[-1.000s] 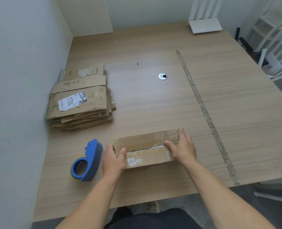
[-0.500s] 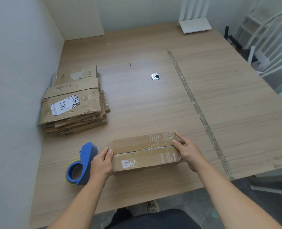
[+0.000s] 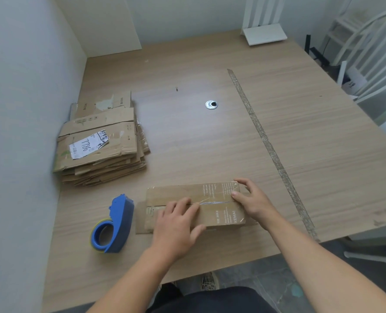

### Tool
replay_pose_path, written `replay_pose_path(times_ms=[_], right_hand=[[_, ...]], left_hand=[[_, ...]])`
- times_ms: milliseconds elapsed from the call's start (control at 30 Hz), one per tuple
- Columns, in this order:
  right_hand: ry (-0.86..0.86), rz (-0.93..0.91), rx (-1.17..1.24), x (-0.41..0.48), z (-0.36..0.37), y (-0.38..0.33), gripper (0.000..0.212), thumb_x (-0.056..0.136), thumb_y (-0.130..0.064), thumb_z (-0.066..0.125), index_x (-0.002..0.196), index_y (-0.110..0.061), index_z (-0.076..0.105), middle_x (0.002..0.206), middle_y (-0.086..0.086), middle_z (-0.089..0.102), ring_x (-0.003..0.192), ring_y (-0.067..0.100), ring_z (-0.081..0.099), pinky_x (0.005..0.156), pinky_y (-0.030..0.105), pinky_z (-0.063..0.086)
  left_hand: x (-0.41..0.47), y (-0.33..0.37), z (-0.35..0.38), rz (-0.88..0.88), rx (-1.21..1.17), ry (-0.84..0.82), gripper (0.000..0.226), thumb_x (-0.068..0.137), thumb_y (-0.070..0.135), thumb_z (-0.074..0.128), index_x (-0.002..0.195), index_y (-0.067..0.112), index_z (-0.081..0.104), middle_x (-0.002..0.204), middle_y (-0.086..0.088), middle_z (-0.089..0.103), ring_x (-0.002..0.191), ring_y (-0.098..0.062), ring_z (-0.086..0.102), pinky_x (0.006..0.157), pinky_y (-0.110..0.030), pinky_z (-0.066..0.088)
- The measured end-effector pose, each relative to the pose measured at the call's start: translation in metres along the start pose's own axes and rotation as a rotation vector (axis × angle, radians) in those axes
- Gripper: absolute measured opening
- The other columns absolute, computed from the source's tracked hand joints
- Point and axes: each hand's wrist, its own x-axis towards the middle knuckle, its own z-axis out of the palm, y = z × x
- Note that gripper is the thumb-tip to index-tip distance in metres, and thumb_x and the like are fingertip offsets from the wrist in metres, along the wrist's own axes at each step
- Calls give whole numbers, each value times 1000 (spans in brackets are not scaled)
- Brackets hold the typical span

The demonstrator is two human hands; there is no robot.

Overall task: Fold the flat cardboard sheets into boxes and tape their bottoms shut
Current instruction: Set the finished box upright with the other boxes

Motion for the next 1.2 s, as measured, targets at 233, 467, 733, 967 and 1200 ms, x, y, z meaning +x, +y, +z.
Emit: replay_pose_path(times_ms=[233,467,733,967,1200], right_hand=[[186,-1,-25,-3,-1,8,23,87,-23,74,87,-7,59,86,6,68,76,14,59,68,26,46],[268,-10,-125,-17,36,30,21,98,-32,57,85,-16,59,74,1,63,74,25,61,68,37,47],[88,-37,121,-25,59,10,38,82,-46,74,116,-34,60,100,-2,66,95,16,63,85,35,53],[-62,-29,-93,-23,78,7,64,71,-54,76,128,-35,53,117,-3,56,105,9,60,99,33,49],[-85,-74,-118,-23,83,7,31,86,-33,72,113,-35,58,111,-3,68,100,8,64,91,28,50]], left_hand=[[6,-8,2,-39,-22,54,77,86,66,4,156,38,18,167,5,2,152,-17,-5,121,-42,-3],[-14,12,6,-76,-398,76,78,93,68,36,158,35,6,165,14,-1,148,-8,2,121,-34,13],[-11,-15,1,-149,-776,110,86,74,74,63,147,43,28,144,26,40,130,10,37,110,-27,39],[-7,-19,23,-346,-833,148,92,88,40,72,158,29,13,148,13,42,131,-7,48,107,-29,40],[-13,-25,29,-513,-1091,135,68,100,18,58,157,32,23,143,10,51,132,-9,48,113,-36,38]])
